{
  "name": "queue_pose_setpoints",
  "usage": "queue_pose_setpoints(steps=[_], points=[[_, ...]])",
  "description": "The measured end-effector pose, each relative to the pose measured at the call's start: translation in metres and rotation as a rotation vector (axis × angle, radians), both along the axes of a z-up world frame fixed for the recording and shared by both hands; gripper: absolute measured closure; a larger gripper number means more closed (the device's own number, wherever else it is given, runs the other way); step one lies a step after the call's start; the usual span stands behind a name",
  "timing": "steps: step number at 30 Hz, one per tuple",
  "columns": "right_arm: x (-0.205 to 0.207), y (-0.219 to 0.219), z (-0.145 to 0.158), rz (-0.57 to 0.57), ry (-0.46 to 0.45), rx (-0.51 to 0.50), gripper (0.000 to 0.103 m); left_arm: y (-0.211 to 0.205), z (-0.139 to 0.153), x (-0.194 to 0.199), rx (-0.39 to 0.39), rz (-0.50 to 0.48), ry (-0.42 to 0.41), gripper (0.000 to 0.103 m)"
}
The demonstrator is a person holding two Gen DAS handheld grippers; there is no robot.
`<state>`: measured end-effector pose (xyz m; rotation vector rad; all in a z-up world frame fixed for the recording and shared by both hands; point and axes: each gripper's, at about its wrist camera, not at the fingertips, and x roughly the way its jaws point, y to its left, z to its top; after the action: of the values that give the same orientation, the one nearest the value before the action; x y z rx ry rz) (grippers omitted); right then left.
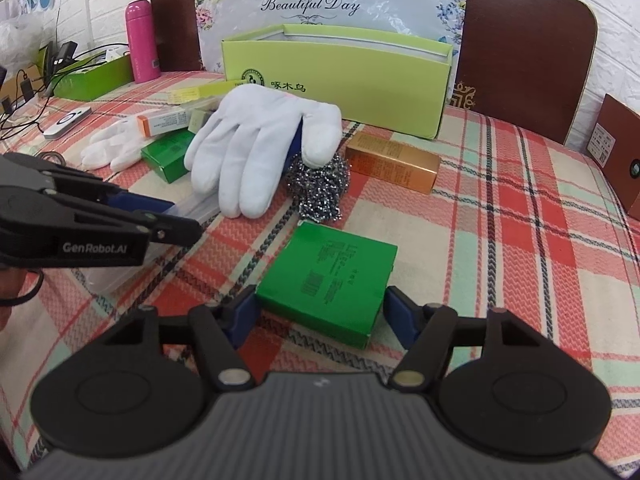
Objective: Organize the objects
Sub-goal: 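Grasp the green box with the right gripper while the left lifts the tube, then lower the tube and green box into the lime-green box and release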
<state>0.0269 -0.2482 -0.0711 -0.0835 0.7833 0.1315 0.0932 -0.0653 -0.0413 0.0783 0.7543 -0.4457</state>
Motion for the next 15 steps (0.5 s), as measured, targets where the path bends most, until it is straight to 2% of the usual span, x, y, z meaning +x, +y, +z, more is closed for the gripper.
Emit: queue_pose_setpoints(steps=[5,15], points=[[-0.005,-0.007,0.016,-0.026,-0.044,-0.001,0.036,0.007,0.016,-0.002,-0.042,0.016,-0.022,0.075],[0.006,-0.018,0.060,-0.055,-0.191,-0.009,0.036,0.020,0.070,0.003,-0.143,0.035,-0.148,0.075]])
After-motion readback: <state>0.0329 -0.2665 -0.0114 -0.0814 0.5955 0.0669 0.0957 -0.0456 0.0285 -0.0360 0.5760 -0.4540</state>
